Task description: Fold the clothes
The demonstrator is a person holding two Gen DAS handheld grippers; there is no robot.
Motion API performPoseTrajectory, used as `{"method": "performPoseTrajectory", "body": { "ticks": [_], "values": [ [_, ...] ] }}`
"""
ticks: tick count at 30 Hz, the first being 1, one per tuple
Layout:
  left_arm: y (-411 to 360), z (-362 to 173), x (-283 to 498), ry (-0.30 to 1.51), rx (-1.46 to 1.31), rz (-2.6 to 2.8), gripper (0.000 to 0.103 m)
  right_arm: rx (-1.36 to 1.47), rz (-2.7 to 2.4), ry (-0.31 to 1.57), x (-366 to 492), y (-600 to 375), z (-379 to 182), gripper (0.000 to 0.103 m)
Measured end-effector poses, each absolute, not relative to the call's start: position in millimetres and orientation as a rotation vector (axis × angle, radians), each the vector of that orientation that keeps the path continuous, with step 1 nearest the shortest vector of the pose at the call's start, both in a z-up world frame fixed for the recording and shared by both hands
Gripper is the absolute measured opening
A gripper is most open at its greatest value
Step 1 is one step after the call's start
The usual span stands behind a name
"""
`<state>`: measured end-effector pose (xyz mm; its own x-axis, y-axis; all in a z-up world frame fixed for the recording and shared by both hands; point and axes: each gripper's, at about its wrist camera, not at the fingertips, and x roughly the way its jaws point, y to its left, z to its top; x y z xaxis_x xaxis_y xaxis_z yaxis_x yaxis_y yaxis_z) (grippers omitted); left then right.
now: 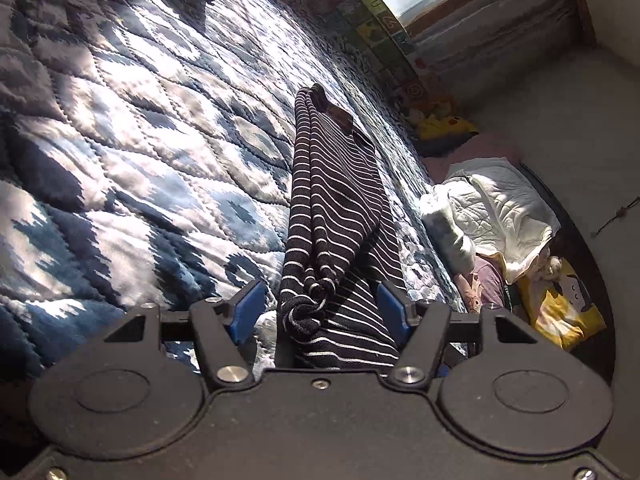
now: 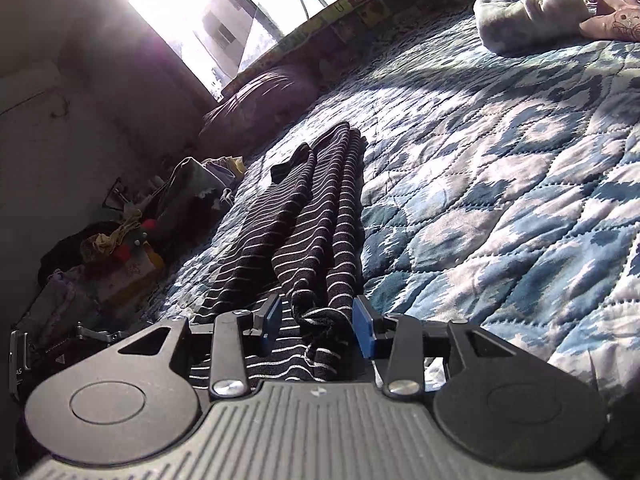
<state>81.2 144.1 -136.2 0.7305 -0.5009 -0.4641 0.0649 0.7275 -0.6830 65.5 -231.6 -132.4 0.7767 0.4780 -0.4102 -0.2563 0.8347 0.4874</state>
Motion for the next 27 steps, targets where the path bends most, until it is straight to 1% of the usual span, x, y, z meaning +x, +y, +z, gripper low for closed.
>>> {"method": "performPoseTrajectory", "body": {
  "ticks": [1, 5, 9, 10, 14, 20, 24, 27],
  "values": [
    [138, -128, 73, 0.658, -0.556, -0.340, 0.063, 0.318, 0.400, 0.525, 58, -229, -127, 0.047],
    [103, -116, 42, 0.543, -0.070, -0.372, 0.064, -0.058, 0.360, 0.474, 33, -213, -125, 0.047],
    [63, -136, 19, 0.453, 0.429, -0.369, 0.064, -0.300, 0.330, 0.469, 25, -191, -139, 0.047],
    [56, -143, 18, 0.432, 0.531, -0.362, 0.064, -0.394, 0.320, 0.463, 23, -181, -144, 0.047],
    [37, -171, 19, 0.375, 0.866, -0.330, 0.065, -0.613, 0.313, 0.418, 16, -159, -157, 0.047],
    [42, -183, 33, 0.297, 1.003, -0.323, 0.066, -0.834, 0.321, 0.298, 13, -138, -169, 0.047],
    [41, -188, 43, 0.232, 1.062, -0.343, 0.066, -0.835, 0.317, 0.236, 18, -134, -166, 0.046],
    [44, -186, 49, 0.185, 1.042, -0.354, 0.064, -0.856, 0.338, 0.228, 21, -135, -166, 0.045]
  ]
}}
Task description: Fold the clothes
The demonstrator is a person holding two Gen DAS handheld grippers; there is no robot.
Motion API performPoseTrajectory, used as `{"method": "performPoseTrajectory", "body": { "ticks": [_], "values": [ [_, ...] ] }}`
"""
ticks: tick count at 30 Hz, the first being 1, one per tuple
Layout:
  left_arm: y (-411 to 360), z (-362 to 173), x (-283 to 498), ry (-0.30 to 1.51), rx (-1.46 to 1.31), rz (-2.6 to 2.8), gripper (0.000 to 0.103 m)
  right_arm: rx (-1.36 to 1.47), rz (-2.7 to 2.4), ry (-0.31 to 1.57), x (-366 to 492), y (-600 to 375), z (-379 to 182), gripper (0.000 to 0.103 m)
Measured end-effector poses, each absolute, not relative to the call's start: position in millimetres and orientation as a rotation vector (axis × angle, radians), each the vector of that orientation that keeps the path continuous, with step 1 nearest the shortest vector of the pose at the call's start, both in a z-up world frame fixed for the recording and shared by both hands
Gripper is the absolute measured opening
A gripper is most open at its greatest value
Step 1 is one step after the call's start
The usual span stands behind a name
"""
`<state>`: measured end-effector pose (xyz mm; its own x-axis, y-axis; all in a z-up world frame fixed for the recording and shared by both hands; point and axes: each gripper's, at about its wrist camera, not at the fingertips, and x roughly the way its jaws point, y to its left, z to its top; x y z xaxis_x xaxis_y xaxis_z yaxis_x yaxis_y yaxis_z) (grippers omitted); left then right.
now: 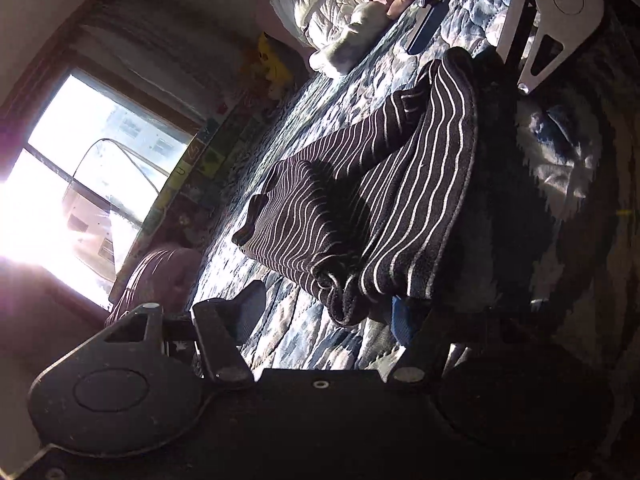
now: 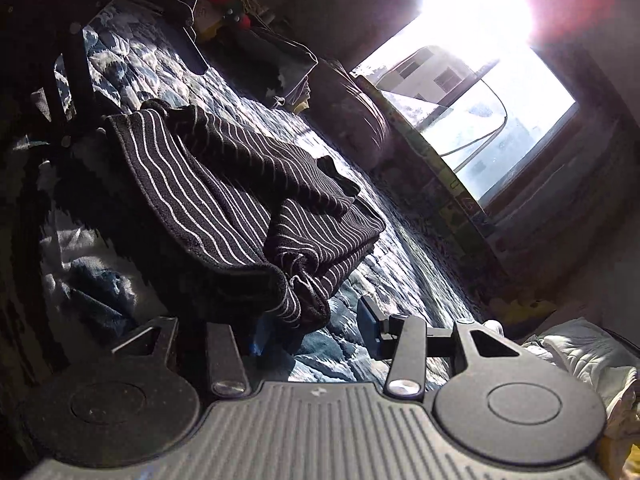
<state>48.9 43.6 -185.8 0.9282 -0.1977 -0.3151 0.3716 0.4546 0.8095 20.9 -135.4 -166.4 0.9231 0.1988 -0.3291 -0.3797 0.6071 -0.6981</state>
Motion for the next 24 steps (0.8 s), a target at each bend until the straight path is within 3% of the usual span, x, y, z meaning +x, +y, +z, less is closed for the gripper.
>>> {"method": "performPoseTrajectory", "body": {
  "ticks": [6, 8, 10, 14, 16, 21, 24],
  "values": [
    [54, -187, 46, 0.123, 1.065, -0.392, 0.057, -0.892, 0.368, 0.200, 23, -149, -166, 0.045],
    [51, -189, 48, 0.120, 1.069, -0.413, 0.050, -0.888, 0.389, 0.195, 26, -145, -170, 0.043],
    [46, -191, 49, 0.106, 1.085, -0.438, 0.042, -0.892, 0.405, 0.181, 25, -141, -171, 0.037],
    [40, -195, 46, 0.076, 1.115, -0.446, 0.040, -0.843, 0.442, 0.205, 29, -140, -167, 0.032],
    [38, -197, 45, 0.066, 1.129, -0.444, 0.037, -0.806, 0.458, 0.235, 33, -140, -165, 0.023],
    [29, -201, 46, 0.088, 1.156, -0.437, 0.018, -0.751, 0.469, 0.269, 27, -142, -158, 0.019],
    [26, -194, 42, 0.113, 1.141, -0.438, 0.016, -0.735, 0.476, 0.288, 15, -144, -153, 0.018]
  ]
}}
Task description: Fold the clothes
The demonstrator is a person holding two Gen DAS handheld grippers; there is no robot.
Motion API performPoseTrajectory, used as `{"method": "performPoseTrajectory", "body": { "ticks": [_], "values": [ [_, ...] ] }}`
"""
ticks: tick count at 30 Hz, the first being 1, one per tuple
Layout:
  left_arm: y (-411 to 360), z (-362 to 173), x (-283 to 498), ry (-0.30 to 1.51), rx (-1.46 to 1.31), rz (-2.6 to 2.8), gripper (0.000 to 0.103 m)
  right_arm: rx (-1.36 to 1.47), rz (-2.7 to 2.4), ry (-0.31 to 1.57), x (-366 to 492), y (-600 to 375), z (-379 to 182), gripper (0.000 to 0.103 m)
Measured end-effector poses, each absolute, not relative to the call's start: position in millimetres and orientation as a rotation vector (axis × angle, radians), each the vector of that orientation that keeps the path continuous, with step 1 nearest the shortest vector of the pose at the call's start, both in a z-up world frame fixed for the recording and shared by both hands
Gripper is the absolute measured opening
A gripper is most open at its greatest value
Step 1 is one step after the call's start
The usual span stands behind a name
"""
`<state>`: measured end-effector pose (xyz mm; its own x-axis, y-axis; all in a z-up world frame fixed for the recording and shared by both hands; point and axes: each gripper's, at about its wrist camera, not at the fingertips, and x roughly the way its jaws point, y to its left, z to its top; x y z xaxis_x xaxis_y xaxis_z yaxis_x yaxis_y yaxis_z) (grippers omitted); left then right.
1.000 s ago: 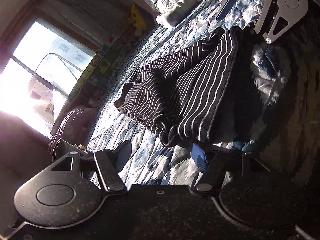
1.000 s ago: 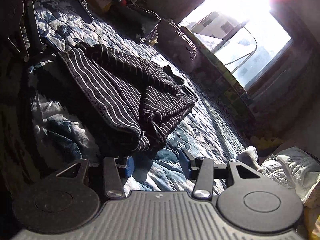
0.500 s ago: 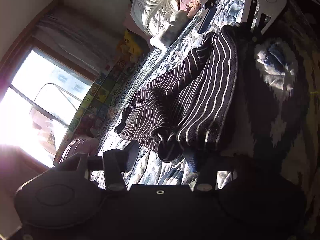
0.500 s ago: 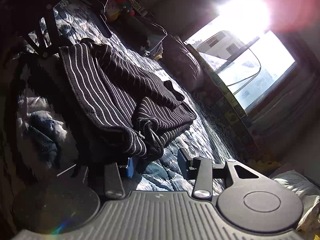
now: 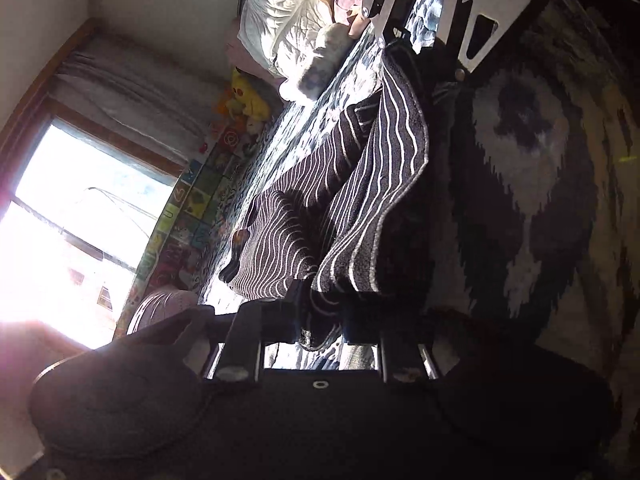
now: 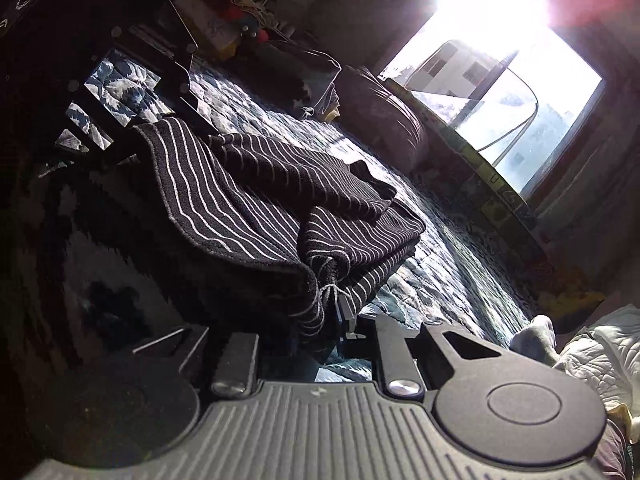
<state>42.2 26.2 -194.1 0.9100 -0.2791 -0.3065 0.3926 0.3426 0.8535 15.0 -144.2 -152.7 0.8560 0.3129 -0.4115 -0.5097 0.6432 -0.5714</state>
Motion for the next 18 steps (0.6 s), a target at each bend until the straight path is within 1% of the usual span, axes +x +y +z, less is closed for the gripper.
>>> {"method": "performPoseTrajectory", "body": {
  "ticks": [5, 8, 11, 15, 18],
  "values": [
    [30, -173, 11, 0.164, 1.112, -0.500, 0.015, -0.682, 0.509, 0.308, -20, -152, -128, 0.018],
    [33, -153, -5, 0.172, 1.052, -0.510, 0.016, -0.633, 0.502, 0.256, -35, -160, -111, 0.018],
    [45, -123, -10, 0.159, 0.867, -0.507, 0.018, -0.572, 0.499, 0.209, -44, -169, -95, 0.019],
    [53, -106, 6, 0.162, 0.716, -0.477, 0.019, -0.426, 0.481, 0.189, -24, -178, -81, 0.019],
    [64, -94, 22, 0.165, 0.539, -0.489, 0.019, -0.281, 0.457, 0.185, 0, -187, -69, 0.019]
  ]
}}
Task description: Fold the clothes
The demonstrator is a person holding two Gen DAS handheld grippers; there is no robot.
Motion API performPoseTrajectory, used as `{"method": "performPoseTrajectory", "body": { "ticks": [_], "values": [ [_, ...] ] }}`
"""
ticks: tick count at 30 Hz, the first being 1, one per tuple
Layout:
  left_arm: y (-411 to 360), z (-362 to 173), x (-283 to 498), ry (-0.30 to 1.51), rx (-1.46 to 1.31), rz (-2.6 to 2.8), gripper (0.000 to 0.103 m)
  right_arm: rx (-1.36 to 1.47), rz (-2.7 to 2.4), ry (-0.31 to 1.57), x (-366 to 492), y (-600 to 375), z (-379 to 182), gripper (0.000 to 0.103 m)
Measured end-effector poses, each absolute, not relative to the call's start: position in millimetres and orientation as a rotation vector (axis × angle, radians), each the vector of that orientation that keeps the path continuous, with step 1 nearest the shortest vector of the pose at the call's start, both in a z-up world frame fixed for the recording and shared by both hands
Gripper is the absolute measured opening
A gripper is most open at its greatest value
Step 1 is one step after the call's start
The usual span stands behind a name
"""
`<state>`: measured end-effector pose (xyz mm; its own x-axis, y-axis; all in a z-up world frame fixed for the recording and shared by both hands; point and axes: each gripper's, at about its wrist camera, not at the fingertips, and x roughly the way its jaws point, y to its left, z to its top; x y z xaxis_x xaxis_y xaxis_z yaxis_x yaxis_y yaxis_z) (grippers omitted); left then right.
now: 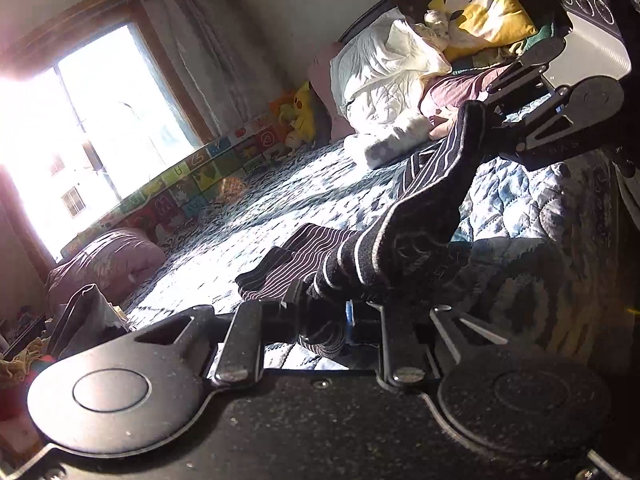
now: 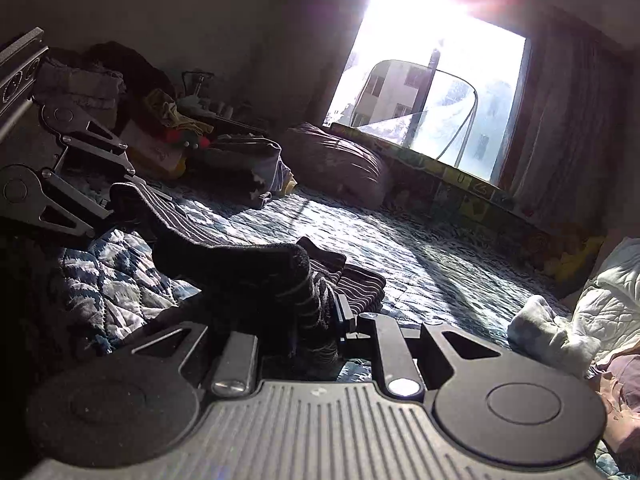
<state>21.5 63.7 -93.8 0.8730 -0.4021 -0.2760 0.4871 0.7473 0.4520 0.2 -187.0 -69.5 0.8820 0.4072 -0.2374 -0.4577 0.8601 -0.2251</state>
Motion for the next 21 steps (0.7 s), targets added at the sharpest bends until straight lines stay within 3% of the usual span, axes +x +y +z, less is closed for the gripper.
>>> {"method": "performPoseTrajectory", "body": {
  "ticks": [6, 15, 21],
  "values": [
    [76, -78, 80, 0.257, 0.247, -0.524, 0.019, -0.084, 0.469, 0.242, 68, -196, -66, 0.019],
    [101, -95, 182, 0.494, -0.155, -0.528, 0.019, 0.243, 0.501, 0.453, 189, -208, -92, 0.021],
    [107, -119, 224, 0.606, -0.345, -0.515, 0.022, 0.482, 0.503, 0.582, 228, -226, -123, 0.039]
  ]
}}
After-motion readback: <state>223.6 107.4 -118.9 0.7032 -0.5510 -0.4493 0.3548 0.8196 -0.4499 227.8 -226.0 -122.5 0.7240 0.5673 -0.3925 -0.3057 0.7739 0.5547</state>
